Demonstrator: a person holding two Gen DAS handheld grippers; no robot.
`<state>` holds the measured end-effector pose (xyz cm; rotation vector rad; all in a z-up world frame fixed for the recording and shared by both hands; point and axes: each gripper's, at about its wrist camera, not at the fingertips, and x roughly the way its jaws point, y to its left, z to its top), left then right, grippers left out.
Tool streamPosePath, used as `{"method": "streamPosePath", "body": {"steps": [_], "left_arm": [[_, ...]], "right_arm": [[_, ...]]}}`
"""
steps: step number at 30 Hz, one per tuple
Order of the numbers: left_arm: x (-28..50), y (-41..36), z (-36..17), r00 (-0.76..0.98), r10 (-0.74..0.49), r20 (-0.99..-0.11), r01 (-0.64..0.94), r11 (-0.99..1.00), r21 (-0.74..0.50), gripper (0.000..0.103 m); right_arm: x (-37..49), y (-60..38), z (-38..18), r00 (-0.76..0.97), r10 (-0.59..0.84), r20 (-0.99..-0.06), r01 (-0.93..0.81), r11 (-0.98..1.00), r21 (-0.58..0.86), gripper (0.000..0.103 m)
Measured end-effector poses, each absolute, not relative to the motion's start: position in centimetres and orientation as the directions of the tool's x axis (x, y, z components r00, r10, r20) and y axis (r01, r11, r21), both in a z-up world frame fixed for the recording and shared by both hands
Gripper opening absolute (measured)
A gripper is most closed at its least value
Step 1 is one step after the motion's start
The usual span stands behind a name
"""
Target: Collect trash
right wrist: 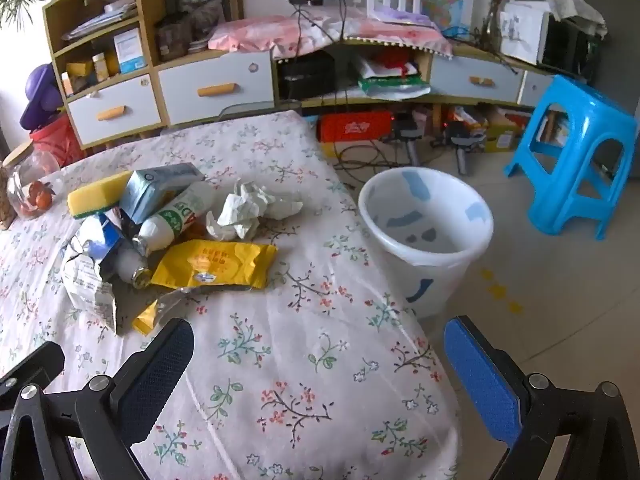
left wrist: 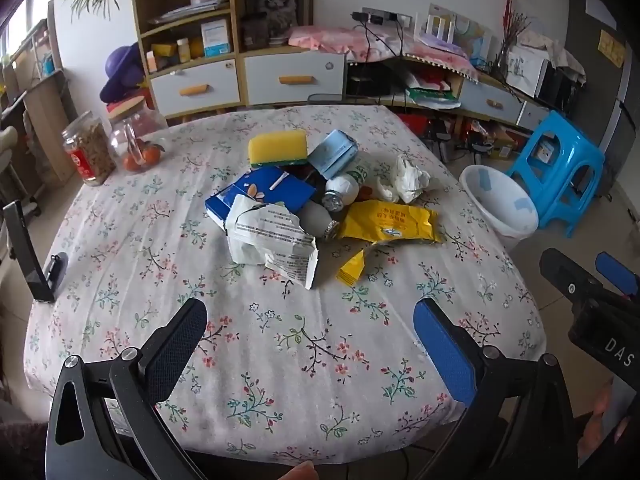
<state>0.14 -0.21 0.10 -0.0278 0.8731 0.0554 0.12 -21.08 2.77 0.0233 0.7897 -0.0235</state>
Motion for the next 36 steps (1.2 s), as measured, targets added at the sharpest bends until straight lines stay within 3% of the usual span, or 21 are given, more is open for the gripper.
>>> {"method": "streamPosePath", "body": {"steps": [36], "left_arm": [[5.4,0.5,-0.3,0.640,0.032,-0.768,-0.072,0.997,-0.019,0.103]], "right_arm": [[4.4,-24.1,2.3,0.702,-0.094,-0.706,0.123,0.992,-0.010,0.103]]}}
